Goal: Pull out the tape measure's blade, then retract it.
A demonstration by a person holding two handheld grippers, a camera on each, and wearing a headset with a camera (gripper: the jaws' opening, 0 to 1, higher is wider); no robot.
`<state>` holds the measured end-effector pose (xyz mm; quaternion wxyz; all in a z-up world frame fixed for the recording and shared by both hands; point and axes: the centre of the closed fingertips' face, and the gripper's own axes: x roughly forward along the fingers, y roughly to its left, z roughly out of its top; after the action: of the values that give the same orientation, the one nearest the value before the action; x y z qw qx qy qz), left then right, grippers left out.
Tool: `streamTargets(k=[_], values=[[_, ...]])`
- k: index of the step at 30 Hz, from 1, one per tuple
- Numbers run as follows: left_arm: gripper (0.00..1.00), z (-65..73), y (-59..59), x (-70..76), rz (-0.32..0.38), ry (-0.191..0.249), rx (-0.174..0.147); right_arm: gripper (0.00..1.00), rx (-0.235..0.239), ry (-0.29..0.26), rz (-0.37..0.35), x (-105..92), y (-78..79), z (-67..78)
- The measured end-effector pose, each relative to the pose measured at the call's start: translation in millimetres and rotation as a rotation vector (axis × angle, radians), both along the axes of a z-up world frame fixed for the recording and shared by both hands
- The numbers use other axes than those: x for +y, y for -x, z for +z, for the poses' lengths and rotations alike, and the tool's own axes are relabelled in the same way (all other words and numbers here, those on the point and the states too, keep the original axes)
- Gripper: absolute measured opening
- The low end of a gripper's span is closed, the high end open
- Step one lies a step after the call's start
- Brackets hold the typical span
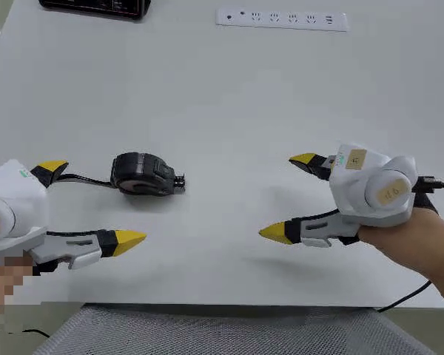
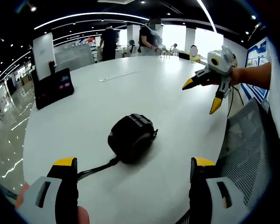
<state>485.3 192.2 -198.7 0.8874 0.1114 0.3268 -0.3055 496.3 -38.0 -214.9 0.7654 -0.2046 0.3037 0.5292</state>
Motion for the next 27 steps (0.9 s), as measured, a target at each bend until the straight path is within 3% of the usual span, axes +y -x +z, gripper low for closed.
streamTargets(k=[11,27], values=[[0.99,0.6,8.3,2.3,-0.07,-0.008,0.017,0.87,0.013,-0.008,-0.034,-16.2,3.9,1.8],[0.99,-0.5,23.1,7.8,-0.165,-0.035,0.053,0.99,0.077,-0.023,-0.048,-35.3,14.5,2.5]])
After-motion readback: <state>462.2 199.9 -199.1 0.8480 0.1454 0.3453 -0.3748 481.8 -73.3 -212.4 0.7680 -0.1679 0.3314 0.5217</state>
